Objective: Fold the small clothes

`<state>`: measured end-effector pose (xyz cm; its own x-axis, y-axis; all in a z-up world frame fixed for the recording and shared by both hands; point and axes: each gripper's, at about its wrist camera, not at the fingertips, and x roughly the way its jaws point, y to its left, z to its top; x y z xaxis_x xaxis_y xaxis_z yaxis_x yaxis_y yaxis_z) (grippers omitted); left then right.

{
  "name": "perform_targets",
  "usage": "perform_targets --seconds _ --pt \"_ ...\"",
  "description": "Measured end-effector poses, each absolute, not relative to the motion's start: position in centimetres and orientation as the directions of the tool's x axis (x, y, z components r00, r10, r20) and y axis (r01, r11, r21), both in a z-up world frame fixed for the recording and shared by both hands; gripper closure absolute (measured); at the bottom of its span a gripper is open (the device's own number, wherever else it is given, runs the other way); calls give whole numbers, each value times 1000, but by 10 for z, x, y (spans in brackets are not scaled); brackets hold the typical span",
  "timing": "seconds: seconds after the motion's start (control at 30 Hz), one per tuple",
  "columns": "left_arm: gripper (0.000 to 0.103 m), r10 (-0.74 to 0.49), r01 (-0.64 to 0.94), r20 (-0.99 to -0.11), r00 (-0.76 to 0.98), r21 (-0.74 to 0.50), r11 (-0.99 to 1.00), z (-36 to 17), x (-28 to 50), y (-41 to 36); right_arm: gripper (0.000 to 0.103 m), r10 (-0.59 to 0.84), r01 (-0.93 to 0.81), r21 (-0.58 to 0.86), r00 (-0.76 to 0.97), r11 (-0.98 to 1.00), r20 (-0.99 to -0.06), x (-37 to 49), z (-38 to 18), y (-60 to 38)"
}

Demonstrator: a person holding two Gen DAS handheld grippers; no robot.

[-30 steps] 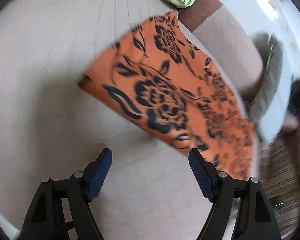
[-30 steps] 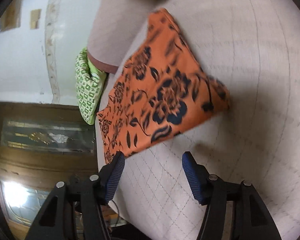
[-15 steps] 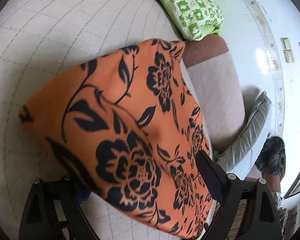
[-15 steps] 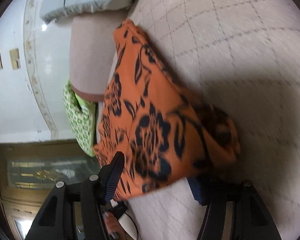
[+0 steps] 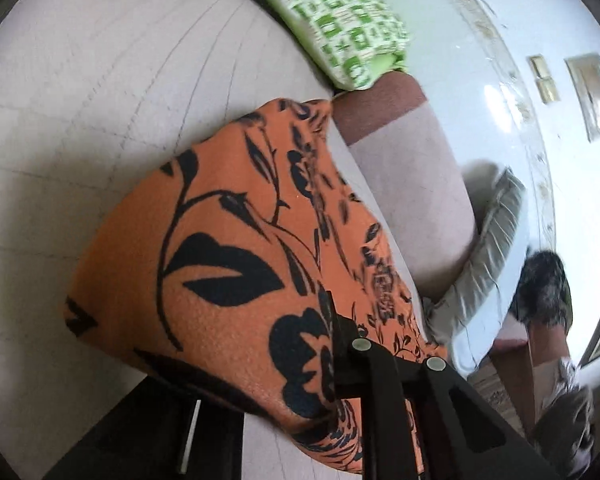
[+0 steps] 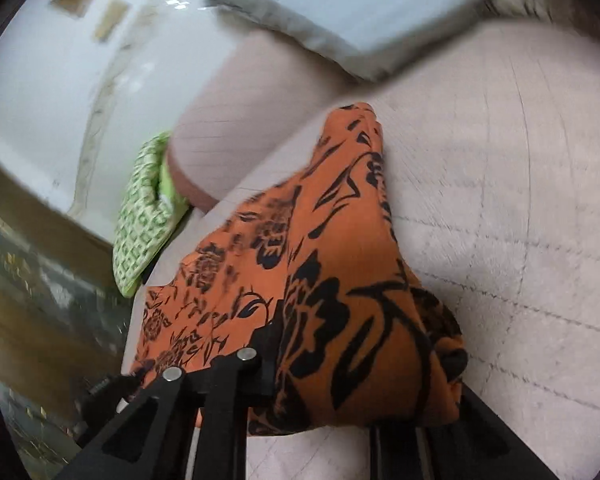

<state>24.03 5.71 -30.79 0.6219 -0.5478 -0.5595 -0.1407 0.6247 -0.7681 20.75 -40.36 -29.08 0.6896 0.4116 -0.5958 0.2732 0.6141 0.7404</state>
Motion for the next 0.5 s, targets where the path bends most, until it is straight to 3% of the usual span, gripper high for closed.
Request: perform_targets --seconds 0.27,0.43,0.5 --pt "87 -541 -142 -590 599 -743 654 -289 169 78 86 423 269 716 654 644 -627 133 -263 -395" --pt "87 -518 -168 -662 541 -689 705 -303 113 92 86 476 326 715 568 619 -671 75 -282 -390" --pt "82 -509 -184 -689 516 -670 719 -312 105 96 86 493 364 699 515 615 -701 61 -296 -390"
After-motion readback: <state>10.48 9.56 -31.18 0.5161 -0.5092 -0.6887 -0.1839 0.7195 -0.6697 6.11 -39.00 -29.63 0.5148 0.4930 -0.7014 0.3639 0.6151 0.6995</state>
